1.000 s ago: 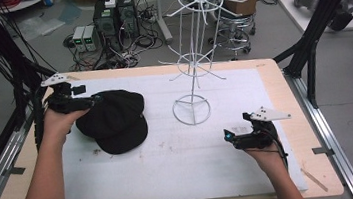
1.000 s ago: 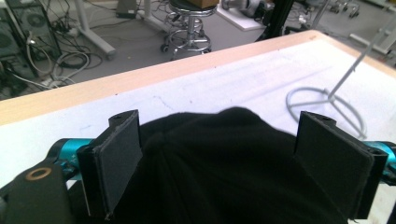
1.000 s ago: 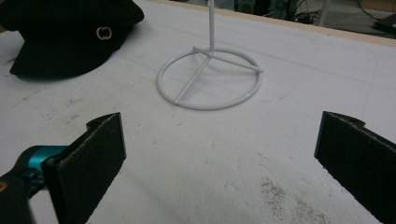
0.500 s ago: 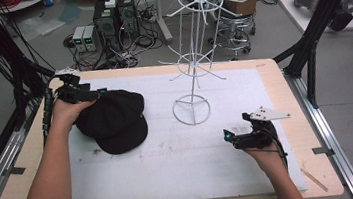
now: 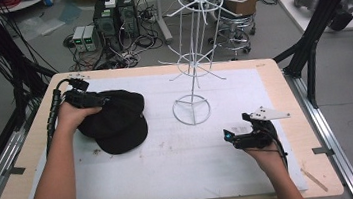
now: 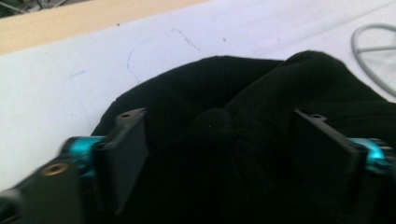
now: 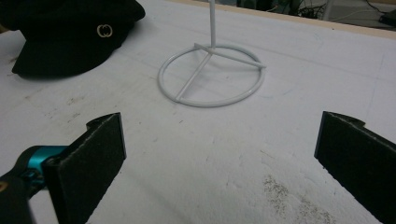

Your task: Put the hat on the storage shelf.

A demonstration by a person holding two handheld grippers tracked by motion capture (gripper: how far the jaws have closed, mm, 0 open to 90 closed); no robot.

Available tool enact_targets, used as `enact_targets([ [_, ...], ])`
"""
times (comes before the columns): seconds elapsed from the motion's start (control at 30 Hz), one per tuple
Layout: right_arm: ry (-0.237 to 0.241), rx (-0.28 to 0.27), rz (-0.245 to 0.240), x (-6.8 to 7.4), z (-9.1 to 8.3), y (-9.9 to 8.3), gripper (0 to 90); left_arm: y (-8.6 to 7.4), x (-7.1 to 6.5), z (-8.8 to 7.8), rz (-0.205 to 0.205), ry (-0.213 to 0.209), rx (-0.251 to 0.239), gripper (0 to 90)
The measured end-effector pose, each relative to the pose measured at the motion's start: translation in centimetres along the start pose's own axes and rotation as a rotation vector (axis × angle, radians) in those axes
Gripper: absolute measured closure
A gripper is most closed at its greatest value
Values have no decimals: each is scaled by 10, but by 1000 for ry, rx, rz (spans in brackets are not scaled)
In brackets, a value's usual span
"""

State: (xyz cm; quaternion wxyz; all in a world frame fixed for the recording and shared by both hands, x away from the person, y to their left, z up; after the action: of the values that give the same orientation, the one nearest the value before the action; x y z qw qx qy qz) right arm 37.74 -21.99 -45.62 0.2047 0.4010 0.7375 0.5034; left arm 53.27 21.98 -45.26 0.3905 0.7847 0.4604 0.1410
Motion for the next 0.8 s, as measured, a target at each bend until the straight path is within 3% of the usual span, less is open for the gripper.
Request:
enact_targets([
  [0.1, 2, 1, 5, 1, -1, 0, 10, -2, 0, 1, -3, 0, 18, 340],
  [0.23, 1, 2, 3, 1, -1, 0, 11, 0, -2, -2, 23, 1, 13, 430],
  [0.27, 2, 1, 0, 1, 0, 0, 10, 1, -2, -4, 37, 4, 7, 501],
  [0.37, 3, 4, 4, 2, 0, 0, 11, 3, -4, -8, 50, 1, -4, 602],
  [0.53, 5, 9, 3, 3, 1, -1, 11, 14, -10, -22, 82, -5, -64, 665],
  [0.8, 6, 5, -4, 4, 1, 0, 11, 23, -17, -37, 90, -29, -125, 683],
])
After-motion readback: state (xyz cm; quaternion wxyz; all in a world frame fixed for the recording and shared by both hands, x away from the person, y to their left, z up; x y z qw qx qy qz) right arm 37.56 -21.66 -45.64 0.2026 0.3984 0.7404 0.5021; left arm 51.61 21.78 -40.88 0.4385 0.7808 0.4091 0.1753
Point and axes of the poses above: each handheld gripper's, and its own axes: z roughly forward along the jaws, y roughly out of its top, x roughly to its left, the point moved 10 cm from there along z, roughly forward along the jaws, and after that the axes turned 2 degrees about -x, right-handed, at the moved point
